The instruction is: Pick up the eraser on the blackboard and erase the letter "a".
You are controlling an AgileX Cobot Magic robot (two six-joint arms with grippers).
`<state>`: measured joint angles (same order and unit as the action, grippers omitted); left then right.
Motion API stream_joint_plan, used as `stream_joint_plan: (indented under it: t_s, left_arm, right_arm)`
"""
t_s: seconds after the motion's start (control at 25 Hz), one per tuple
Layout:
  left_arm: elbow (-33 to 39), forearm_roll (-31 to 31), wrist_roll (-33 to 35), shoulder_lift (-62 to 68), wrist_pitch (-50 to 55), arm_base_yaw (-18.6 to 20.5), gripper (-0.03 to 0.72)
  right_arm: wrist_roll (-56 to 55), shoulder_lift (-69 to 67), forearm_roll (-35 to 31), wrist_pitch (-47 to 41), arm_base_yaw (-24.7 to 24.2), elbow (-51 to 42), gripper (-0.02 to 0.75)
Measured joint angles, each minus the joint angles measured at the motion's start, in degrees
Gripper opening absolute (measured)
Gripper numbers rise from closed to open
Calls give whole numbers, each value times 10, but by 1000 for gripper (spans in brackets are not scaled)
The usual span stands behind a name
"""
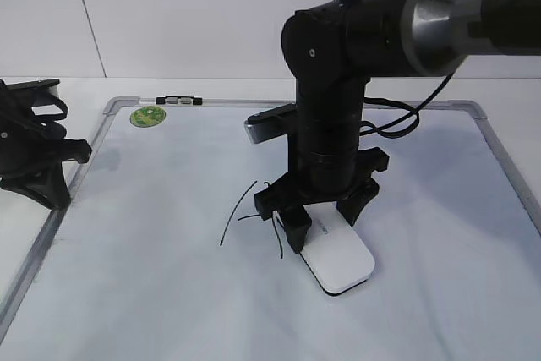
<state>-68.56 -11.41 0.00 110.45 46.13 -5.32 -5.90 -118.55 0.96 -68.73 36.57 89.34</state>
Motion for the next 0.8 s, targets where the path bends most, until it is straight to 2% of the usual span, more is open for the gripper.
stream_joint_plan:
  t_s: [0.28, 0.64, 0.8]
  left_arm:
    - [0, -1, 0, 0, 0, 0, 30]
    - [0, -1, 0, 0, 0, 0, 30]
    - [0, -1, 0, 0, 0, 0, 30]
  right_arm:
    - [-2, 0, 4, 0, -13, 0, 541]
    - [-2, 0, 0, 0, -93, 0, 541]
    - [-2, 0, -2, -1, -102, 0, 541]
